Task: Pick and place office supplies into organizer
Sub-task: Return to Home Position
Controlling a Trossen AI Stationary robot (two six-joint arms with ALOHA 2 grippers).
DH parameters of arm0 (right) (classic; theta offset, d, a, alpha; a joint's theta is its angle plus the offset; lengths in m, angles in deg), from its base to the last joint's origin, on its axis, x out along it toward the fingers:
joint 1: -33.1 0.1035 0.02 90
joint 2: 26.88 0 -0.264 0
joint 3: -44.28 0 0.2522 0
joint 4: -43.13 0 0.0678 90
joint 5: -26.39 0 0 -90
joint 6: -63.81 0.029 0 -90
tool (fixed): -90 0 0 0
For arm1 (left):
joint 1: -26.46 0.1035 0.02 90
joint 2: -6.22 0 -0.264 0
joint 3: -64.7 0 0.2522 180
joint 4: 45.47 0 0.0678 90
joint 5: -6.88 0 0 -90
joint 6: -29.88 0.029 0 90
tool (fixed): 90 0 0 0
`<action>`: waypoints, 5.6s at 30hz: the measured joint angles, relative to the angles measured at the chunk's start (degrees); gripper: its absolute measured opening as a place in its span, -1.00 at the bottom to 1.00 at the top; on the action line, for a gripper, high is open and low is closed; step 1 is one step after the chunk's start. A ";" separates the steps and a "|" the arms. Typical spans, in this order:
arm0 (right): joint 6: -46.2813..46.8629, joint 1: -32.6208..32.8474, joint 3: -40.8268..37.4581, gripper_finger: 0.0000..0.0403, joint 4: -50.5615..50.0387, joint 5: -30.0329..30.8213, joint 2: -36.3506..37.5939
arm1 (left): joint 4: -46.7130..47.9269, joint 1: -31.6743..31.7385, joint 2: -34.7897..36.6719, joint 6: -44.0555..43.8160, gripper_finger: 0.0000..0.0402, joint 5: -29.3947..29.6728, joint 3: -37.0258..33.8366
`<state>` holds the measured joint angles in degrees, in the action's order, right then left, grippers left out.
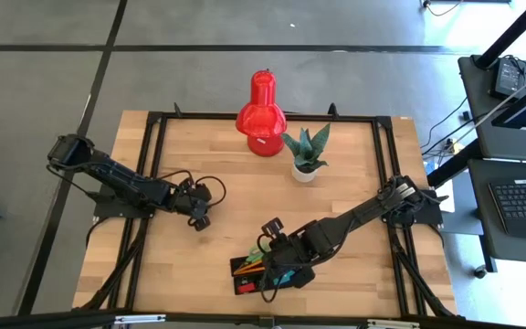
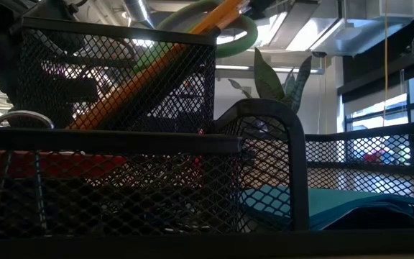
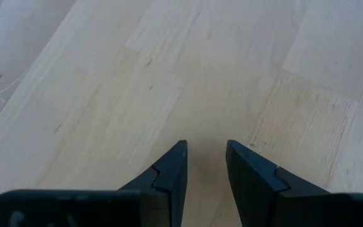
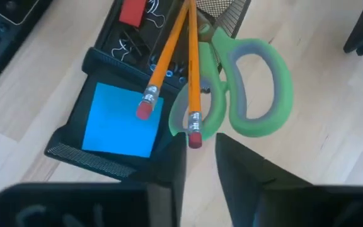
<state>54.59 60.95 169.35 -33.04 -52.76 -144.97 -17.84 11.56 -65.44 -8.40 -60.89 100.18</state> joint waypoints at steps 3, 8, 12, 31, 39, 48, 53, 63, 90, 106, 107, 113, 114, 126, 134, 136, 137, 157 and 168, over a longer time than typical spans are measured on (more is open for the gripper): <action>0.04 0.00 0.24 -0.43 -0.52 1.18 0.00 | -0.03 0.00 0.00 0.02 -0.48 0.17 0.00; 3.40 0.22 3.39 -0.32 -5.52 4.37 2.54 | -0.26 0.00 0.04 2.77 -0.48 0.03 0.04; 6.50 0.17 2.78 -0.31 -6.07 4.26 7.29 | -1.74 0.02 0.48 3.53 -0.48 0.26 0.07; 7.01 -10.06 -59.17 -0.31 45.31 4.10 52.06 | -15.78 0.37 1.49 15.12 -0.48 2.14 0.07; 5.64 -18.01 -81.19 -0.31 62.16 4.07 66.76 | -18.71 14.65 12.76 30.13 -0.48 -7.27 0.02; -3.14 -29.03 -90.96 -0.31 69.04 3.94 80.67 | -19.84 34.97 29.28 38.85 -0.48 -9.34 -2.04; -4.63 -35.27 -94.55 -0.31 66.04 3.02 92.54 | -18.99 43.26 40.24 38.95 -0.48 -18.24 -6.73; -1.52 -40.95 -102.23 -0.31 59.78 -1.52 116.08 | -11.95 53.05 59.51 33.39 -0.48 -22.03 -13.10; 3.22 -46.23 -110.95 -0.31 67.89 -1.41 117.90 | -10.79 55.45 71.67 30.52 -0.48 -17.18 -19.50; 4.37 -46.23 -110.92 -0.31 65.24 -1.46 117.48 | -10.64 55.49 70.23 30.49 -0.48 -17.25 -19.52; 4.37 -46.23 -110.92 -0.31 65.24 -1.45 117.48 | -10.64 55.49 70.23 30.49 -0.48 -17.25 -19.52; 4.31 -46.23 -110.88 -0.31 65.24 -1.44 117.48 | -10.62 55.49 70.23 30.49 -0.48 -17.23 -19.52; 4.28 -46.23 -110.88 -0.31 65.24 -1.44 117.48 | -10.63 55.49 70.23 30.49 -0.48 -17.23 -19.52; 4.26 -46.23 -110.86 -0.31 65.24 -1.44 117.46 | -10.63 55.49 70.23 30.49 -0.48 -17.21 -19.52; 4.26 -46.21 -110.86 -0.31 65.25 -1.44 117.44 | -10.62 55.49 70.23 30.49 -0.48 -17.21 -19.52; 4.25 -46.21 -110.86 -0.31 65.24 -1.44 117.44 | -10.62 55.49 70.23 30.49 -0.48 -17.21 -19.50; 4.25 -46.22 -110.86 -0.31 65.24 -1.44 117.44 | -10.64 55.49 70.23 30.49 -0.48 -17.19 -19.52; 4.24 -46.21 -110.86 -0.31 65.24 -1.44 117.44 | -10.63 55.49 70.23 30.50 -0.48 -17.19 -19.50; 4.24 -46.21 -110.86 -0.31 65.24 -1.44 117.44 | -10.64 55.49 70.23 30.50 -0.48 -17.19 -19.50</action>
<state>58.83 14.75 58.49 32.20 -54.20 -27.53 -28.48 67.06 4.79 22.10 -78.08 80.68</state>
